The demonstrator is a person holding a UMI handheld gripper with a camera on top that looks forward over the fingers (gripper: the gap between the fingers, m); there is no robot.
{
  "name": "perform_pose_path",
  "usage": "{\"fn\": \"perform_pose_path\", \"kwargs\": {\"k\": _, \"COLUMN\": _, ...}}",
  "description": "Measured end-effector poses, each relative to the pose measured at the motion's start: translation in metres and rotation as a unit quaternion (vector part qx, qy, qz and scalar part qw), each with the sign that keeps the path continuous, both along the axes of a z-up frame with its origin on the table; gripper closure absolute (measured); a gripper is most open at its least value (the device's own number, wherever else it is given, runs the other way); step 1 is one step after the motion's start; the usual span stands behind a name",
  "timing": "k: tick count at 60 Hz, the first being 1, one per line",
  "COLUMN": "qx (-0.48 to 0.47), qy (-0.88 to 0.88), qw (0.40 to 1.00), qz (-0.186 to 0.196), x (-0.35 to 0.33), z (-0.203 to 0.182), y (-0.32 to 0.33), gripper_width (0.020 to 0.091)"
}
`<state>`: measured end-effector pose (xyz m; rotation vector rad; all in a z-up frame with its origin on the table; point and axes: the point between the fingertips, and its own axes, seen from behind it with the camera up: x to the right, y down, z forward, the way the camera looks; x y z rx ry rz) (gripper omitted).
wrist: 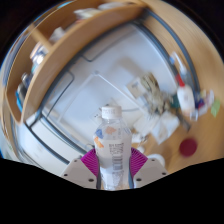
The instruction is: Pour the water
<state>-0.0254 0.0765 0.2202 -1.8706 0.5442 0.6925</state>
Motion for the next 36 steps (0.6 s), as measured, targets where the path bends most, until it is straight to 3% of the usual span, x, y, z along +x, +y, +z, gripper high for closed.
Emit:
{"fn": "perform_pose_path", "kwargs": {"k": 6, "qx": 0.040, "qy": -0.192, "qw": 0.981, "qz": 0.008, "x": 0.046, "z": 0.032, "y": 0.001, "gripper_width": 0.0733}}
{"fn": "perform_pose_path", "kwargs": {"k": 10, "qx": 0.057, "qy": -0.277, "qw": 0.959, "qz": -0.008, "x": 0.080, "z": 0.040, "y": 0.001, "gripper_width": 0.0733}}
{"fn": "perform_pose_path", "kwargs": {"k": 18, "qx": 0.052, "qy": -0.343, "qw": 0.937, "qz": -0.036, "x": 0.133, "z": 0.014, "y": 0.002, "gripper_width": 0.0735}}
{"fn": "perform_pose_path", "kwargs": {"k": 25, "qx": 0.031, "qy": -0.366, "qw": 0.929, "qz": -0.039, "x": 0.164, "z": -0.035, "y": 0.010, "gripper_width": 0.0734}}
{"fn": "perform_pose_path", "kwargs": {"k": 36, "qx": 0.034, "qy": -0.351, "qw": 0.935, "qz": -0.050, "x": 0.186, "z": -0.076, "y": 0.026, "gripper_width": 0.0734}}
